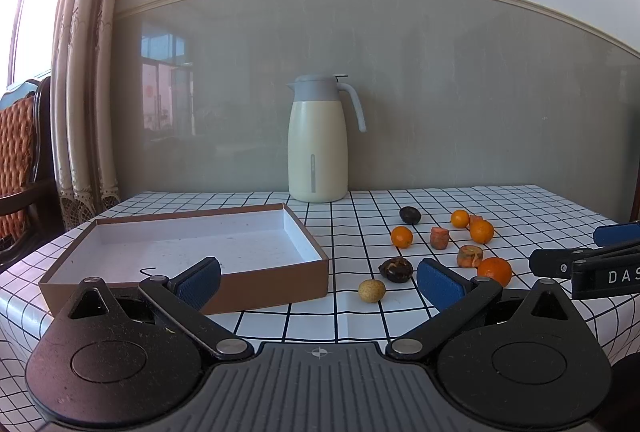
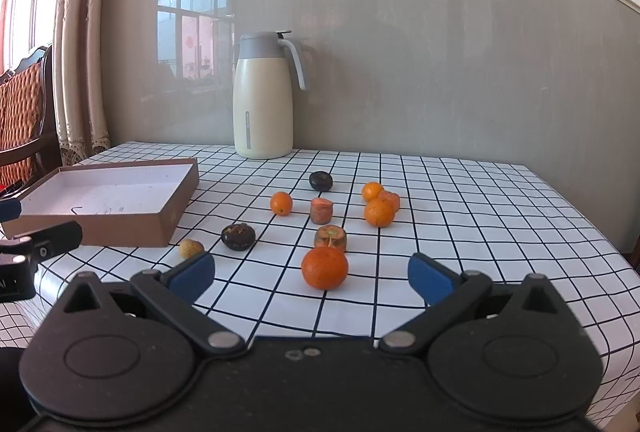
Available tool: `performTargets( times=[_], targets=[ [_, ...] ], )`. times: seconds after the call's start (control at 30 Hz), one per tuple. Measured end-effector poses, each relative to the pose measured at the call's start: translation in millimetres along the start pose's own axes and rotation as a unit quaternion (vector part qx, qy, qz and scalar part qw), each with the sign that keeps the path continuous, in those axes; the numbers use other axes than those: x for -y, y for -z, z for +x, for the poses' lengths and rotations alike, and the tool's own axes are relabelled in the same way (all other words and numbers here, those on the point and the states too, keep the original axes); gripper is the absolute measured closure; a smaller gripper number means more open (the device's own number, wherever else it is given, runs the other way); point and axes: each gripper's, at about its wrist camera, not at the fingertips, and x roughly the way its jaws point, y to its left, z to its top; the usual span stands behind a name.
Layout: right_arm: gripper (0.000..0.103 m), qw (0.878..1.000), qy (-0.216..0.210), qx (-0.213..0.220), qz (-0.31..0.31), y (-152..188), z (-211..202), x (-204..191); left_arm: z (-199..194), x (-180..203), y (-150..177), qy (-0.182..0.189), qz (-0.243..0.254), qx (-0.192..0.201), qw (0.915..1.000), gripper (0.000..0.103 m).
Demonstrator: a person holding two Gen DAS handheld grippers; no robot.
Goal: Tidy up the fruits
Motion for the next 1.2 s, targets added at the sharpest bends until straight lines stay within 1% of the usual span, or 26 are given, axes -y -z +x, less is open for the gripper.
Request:
performTargets(
  times=[1.2],
  targets=[
    [0.006, 1.000, 0.001, 0.008, -0.005, -0.1, -3.5, 0.2, -0.4, 0.8, 1.5, -0.001, -0.001, 0.002, 1.0000, 0.000]
  ],
)
